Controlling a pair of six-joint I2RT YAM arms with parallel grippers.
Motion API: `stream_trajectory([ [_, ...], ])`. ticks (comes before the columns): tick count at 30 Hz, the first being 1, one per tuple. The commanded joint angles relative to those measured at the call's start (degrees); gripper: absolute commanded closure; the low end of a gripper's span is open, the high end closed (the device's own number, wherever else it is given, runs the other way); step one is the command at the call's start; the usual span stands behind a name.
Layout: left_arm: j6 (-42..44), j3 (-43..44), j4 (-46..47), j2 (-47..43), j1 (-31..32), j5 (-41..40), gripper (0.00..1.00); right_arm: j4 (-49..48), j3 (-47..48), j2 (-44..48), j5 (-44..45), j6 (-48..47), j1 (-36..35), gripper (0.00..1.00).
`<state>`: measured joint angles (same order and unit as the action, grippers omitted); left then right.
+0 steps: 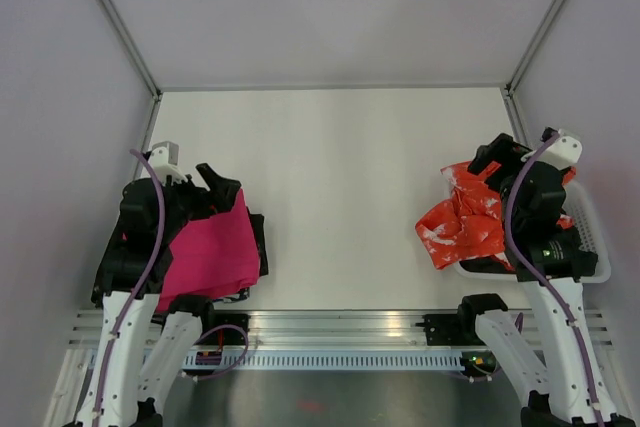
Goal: Fold and stack the trousers
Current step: Grab the trousers from the pile
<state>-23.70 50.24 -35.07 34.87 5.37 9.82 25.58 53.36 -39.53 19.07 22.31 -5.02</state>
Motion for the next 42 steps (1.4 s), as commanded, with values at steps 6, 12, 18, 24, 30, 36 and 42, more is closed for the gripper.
stream_trajectory([
  [6,4.37,-2.86,2.73,-6.40,5.27,-1.03,0.00,20.54,8.16,-7.30,17.57,6.79,0.18,0.04],
  [12,5.78,-4.18,0.62,-8.76,11.06,-9.03,0.00,23.90,7.89,-15.93,19.86,10.57,0.88,0.02],
  [18,4.98,-6.12,1.50,-10.53,14.67,-9.56,0.00,22.41,5.53,-16.19,14.68,6.35,9.75,0.02],
  [24,5.86,-6.91,2.11,-11.76,15.90,-11.06,0.00,14.17,-1.41,-15.42,12.40,2.14,11.34,0.02],
  [30,7.00,-7.08,2.90,-12.29,16.17,-5.35,0.00,-3.76,-10.73,-11.45,6.43,-1.11,11.43,0.03],
  [36,7.53,-6.65,2.81,-9.30,16.08,-2.28,0.00,-14.76,-14.34,-14.60,0.63,-3.49,11.43,0.10],
  [42,7.97,-6.38,2.64,-6.66,16.08,0.46,0.00,-19.33,-15.30,-18.13,-1.66,-2.97,11.52,0.30],
])
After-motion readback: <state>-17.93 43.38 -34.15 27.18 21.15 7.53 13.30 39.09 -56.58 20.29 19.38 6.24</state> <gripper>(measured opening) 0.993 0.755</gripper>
